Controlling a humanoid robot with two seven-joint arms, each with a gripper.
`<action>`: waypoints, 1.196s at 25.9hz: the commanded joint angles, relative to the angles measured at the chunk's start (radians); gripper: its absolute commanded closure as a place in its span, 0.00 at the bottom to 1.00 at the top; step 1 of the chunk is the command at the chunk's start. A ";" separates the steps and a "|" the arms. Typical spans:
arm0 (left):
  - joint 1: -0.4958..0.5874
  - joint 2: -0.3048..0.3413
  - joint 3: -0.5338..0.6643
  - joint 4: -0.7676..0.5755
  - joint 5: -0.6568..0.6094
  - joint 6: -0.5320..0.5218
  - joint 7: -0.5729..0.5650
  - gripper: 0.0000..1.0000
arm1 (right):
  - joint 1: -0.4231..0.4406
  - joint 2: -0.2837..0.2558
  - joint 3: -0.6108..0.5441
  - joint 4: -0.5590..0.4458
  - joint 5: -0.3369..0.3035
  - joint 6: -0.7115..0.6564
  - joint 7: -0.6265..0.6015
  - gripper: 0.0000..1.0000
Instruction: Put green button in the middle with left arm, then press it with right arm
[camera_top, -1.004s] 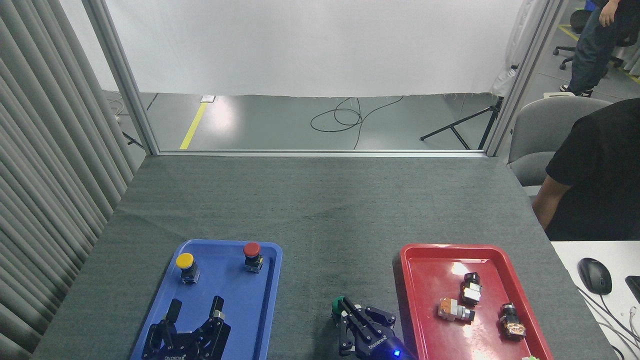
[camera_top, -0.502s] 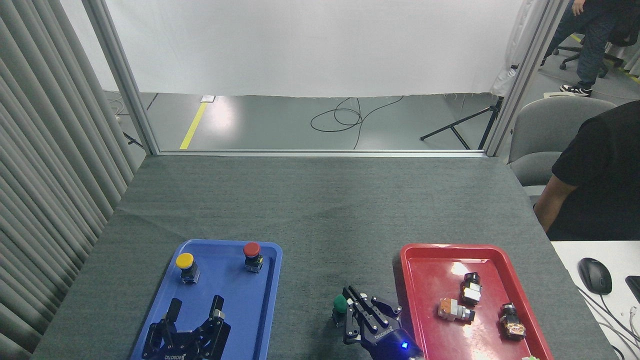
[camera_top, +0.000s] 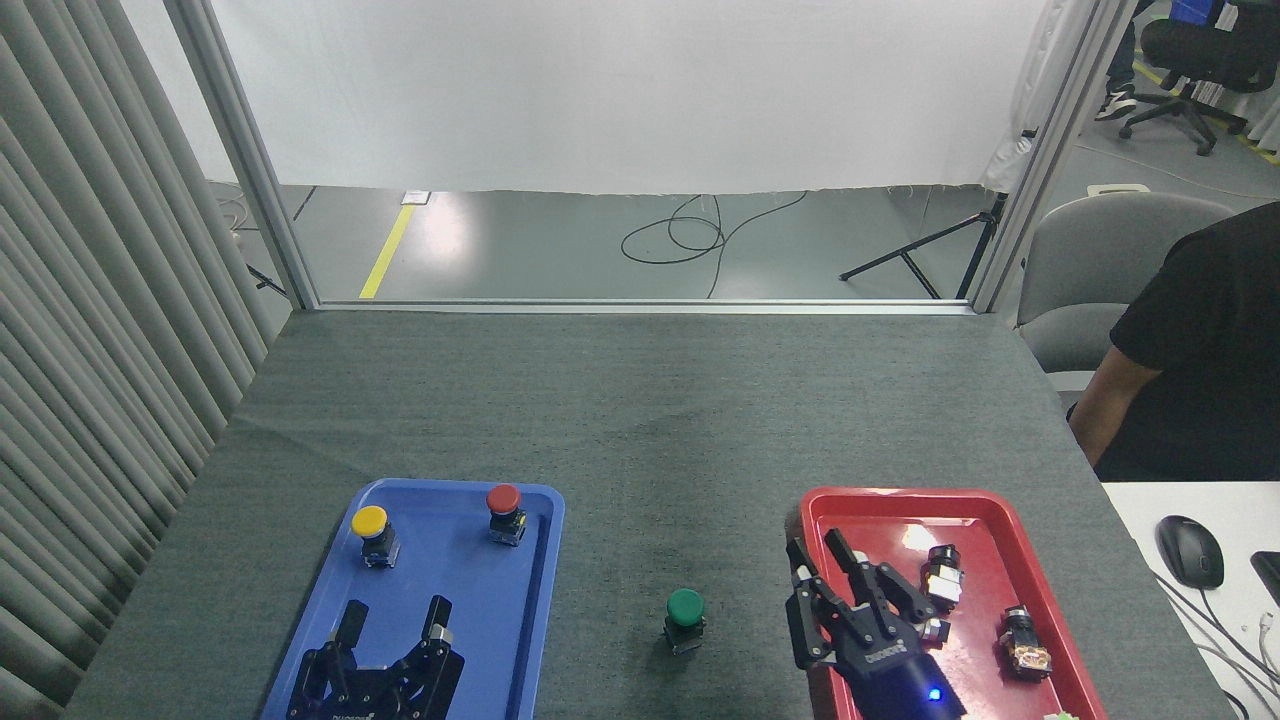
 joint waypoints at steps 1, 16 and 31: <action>0.002 0.001 0.000 -0.001 -0.001 -0.007 0.000 0.01 | 0.027 0.000 -0.146 -0.008 -0.002 -0.064 -0.019 0.00; 0.001 -0.003 -0.003 -0.014 -0.001 -0.007 -0.002 0.01 | 0.048 -0.017 -0.243 -0.006 -0.099 -0.118 -0.010 0.00; -0.012 0.091 0.000 -0.096 -0.019 0.082 -0.141 0.01 | 0.030 -0.001 -0.215 -0.024 0.143 0.019 0.052 0.00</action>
